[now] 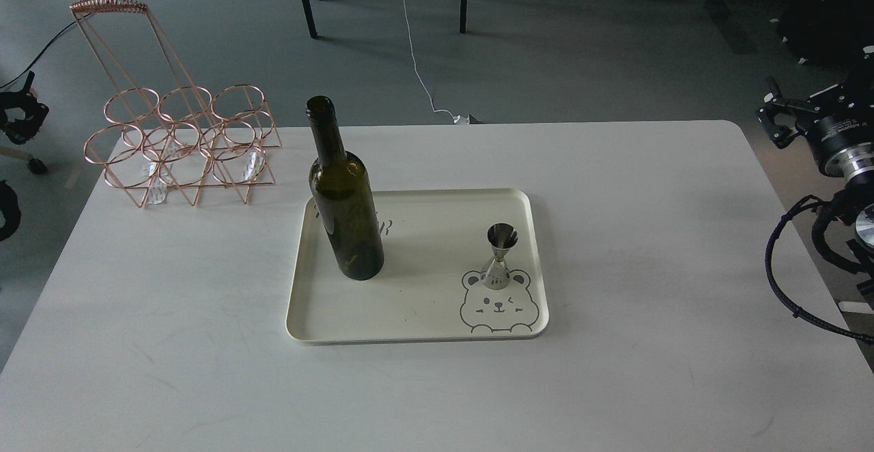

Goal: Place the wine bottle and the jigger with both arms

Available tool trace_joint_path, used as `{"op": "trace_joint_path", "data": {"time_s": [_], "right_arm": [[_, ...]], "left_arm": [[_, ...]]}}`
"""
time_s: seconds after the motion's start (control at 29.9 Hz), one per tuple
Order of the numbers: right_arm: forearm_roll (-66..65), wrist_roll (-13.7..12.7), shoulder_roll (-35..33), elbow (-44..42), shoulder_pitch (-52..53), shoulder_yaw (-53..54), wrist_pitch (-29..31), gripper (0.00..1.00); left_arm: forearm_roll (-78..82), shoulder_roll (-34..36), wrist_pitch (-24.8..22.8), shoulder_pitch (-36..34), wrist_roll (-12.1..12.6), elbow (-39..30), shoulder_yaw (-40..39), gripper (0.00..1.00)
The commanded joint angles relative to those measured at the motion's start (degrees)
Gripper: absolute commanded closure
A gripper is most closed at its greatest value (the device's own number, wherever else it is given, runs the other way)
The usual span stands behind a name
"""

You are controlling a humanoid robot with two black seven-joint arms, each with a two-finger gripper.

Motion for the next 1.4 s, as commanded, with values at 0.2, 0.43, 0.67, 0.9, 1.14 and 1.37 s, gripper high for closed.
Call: {"op": "trace_joint_path", "data": {"time_s": [0.2, 0.43, 0.67, 0.9, 1.14, 1.37], "right_arm": [[-0.7, 0.13, -0.3, 0.98, 0.18, -1.36, 0.0, 0.01], [-7.27, 0.3, -5.65, 6.5, 4.74, -8.75, 0.0, 0.01], [-21.95, 0.65, -12.86, 21.07, 4.84, -9.19, 0.0, 0.01], [-50.04, 0.74, -18.5, 44.81, 2.99, -9.19, 0.0, 0.01], [-79.59, 4.42, -18.59, 56.25, -0.61, -11.3, -6.98, 0.01], [-102.53, 11.45, -22.98, 63.03, -3.51, -20.52, -15.59, 0.01]], "left_arm": [[0.35, 0.27, 0.0, -0.08, 0.08, 0.0, 0.25, 0.02], [0.35, 0.27, 0.0, -0.26, 0.08, 1.93, 0.16, 0.02], [0.35, 0.1, 0.0, -0.79, 0.08, 2.9, 0.25, 0.02], [0.44, 0.54, 0.0, -0.96, 0.08, 2.64, 0.34, 0.02], [0.44, 0.54, 0.0, -0.96, 0.08, 2.55, 0.34, 0.02], [0.44, 0.62, 0.0, -0.96, 0.17, 2.55, 0.34, 0.02]]}}
